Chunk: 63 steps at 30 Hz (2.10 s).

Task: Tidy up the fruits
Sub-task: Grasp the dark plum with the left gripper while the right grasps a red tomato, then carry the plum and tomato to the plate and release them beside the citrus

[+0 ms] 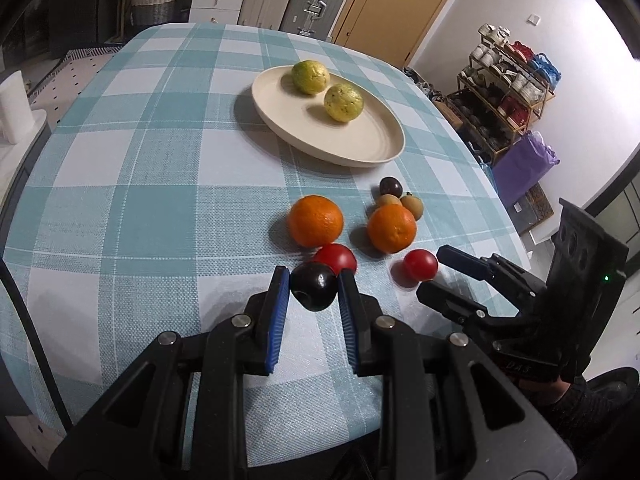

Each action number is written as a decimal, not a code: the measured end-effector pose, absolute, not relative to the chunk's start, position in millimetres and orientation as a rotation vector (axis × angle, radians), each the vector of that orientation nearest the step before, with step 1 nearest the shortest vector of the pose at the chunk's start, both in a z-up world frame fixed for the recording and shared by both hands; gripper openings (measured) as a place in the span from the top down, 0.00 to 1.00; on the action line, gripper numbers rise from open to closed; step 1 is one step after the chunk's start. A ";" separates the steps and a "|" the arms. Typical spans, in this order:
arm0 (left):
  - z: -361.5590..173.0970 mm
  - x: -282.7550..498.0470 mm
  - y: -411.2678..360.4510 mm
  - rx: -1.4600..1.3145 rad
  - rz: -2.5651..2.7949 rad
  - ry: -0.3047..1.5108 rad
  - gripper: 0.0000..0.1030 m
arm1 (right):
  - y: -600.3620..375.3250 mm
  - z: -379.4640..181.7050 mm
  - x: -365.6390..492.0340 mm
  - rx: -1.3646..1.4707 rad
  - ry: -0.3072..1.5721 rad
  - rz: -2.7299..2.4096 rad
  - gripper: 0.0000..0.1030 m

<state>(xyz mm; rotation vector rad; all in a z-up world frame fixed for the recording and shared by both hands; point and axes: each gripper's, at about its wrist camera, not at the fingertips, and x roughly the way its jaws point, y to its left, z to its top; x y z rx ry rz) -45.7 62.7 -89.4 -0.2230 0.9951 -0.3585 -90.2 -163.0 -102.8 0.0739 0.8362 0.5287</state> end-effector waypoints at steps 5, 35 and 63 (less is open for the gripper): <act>-89.3 -42.1 65.2 -0.223 -0.352 0.992 0.79 | -161.7 -105.0 -87.7 0.072 0.843 0.532 0.45; -56.8 75.1 69.1 -0.250 -0.332 0.921 0.79 | -192.4 -47.0 -25.3 0.159 0.693 0.525 0.72; -96.1 227.9 27.4 -0.239 -0.362 1.018 0.79 | -190.9 -64.6 153.4 0.253 0.803 0.502 0.72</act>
